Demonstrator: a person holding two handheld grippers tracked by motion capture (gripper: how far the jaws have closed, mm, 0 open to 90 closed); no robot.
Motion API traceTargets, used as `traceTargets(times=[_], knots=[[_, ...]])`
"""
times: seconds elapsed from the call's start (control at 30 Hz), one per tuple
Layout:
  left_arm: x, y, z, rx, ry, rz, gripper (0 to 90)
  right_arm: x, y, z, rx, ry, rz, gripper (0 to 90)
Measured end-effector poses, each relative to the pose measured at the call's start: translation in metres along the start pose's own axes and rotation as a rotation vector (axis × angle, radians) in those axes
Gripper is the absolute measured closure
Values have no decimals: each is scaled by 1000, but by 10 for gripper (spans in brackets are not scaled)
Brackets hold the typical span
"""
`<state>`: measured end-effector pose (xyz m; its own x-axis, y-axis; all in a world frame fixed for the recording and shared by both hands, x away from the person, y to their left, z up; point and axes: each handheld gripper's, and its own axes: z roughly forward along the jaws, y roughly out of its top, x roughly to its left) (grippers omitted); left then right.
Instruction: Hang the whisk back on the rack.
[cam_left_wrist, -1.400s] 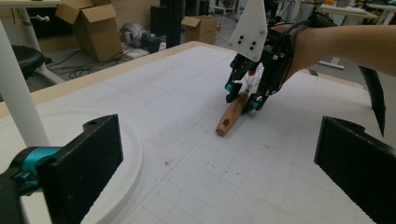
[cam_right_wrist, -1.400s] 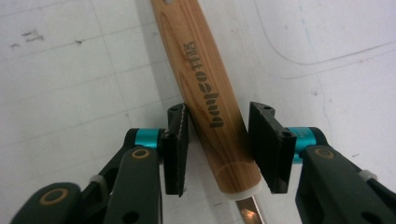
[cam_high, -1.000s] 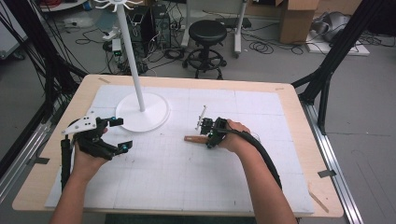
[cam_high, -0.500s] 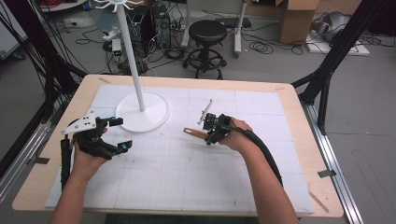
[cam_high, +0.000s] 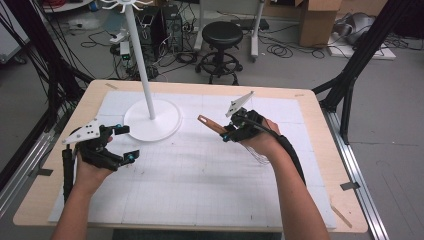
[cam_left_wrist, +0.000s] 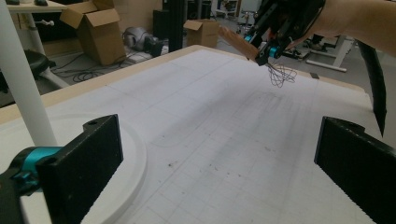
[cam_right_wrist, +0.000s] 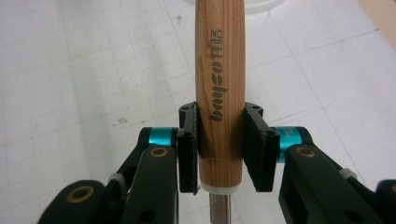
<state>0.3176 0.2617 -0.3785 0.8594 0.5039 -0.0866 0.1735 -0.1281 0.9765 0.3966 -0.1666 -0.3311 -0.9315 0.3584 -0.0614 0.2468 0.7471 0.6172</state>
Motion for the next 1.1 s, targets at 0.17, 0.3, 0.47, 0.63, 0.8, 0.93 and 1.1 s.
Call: traceTargets(times=[0.17, 0.3, 0.47, 0.63, 0.8, 0.93, 1.1], knots=[[0, 1, -1, -2, 0, 3, 17, 0, -1, -11, -52, -2, 8, 691], [0, 1, -3, -2, 2, 5, 17, 1, 1, -21, -115, 1, -2, 691], [0, 2, -4, -4, 2, 6, 17, 0, 2, -30, -181, 9, 9, 690], [-1, 2, -5, -6, 1, 8, 17, -5, 8, -41, -248, 19, 28, 691], [-1, 3, -6, -9, 2, 9, 17, -8, 17, -48, -290, 19, 25, 691], [-1, 4, -7, -13, 2, 10, 17, -13, 27, -54, -316, 18, 35, 690], [-2, 5, -8, -22, 5, 8, 17, -19, 42, -62, -370, 26, 45, 691]])
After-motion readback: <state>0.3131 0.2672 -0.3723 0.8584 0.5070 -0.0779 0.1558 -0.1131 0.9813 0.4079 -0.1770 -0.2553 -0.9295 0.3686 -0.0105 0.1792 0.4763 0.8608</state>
